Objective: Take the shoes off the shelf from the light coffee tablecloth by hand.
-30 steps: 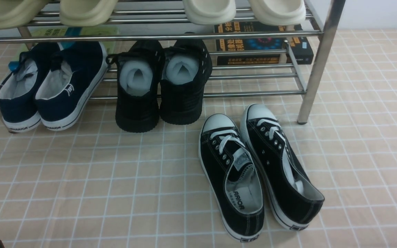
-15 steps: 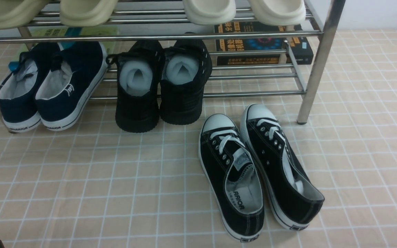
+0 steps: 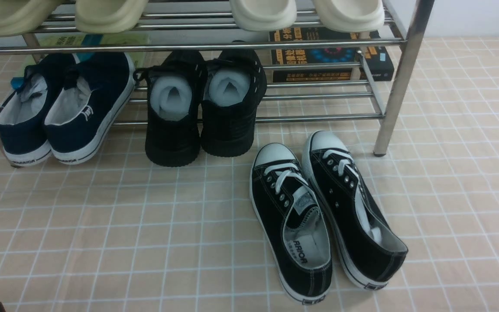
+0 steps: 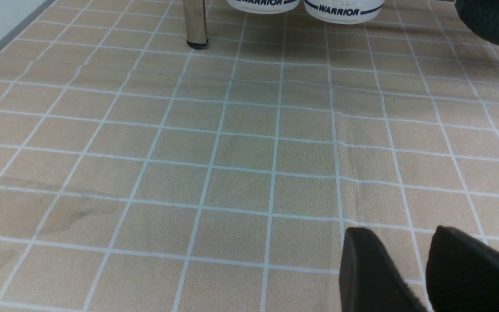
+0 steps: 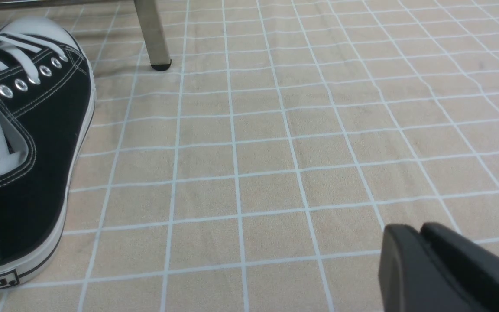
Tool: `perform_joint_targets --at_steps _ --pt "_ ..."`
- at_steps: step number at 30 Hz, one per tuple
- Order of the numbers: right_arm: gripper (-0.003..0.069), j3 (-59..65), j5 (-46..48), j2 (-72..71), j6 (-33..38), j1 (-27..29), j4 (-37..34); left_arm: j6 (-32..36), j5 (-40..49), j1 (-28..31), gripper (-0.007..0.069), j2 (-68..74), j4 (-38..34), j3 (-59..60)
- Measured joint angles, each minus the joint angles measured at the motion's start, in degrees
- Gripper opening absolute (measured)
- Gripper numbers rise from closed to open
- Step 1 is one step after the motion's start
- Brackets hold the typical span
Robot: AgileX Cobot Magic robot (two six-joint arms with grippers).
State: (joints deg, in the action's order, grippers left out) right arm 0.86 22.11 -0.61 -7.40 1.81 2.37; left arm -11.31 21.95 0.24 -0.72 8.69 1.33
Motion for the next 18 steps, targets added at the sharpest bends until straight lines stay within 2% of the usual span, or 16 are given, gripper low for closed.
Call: perform_joint_targets --at_steps 18 --pt "0.0091 0.0 0.0 0.0 0.0 0.0 0.0 0.0 0.0 0.0 0.0239 0.0 0.0 0.0"
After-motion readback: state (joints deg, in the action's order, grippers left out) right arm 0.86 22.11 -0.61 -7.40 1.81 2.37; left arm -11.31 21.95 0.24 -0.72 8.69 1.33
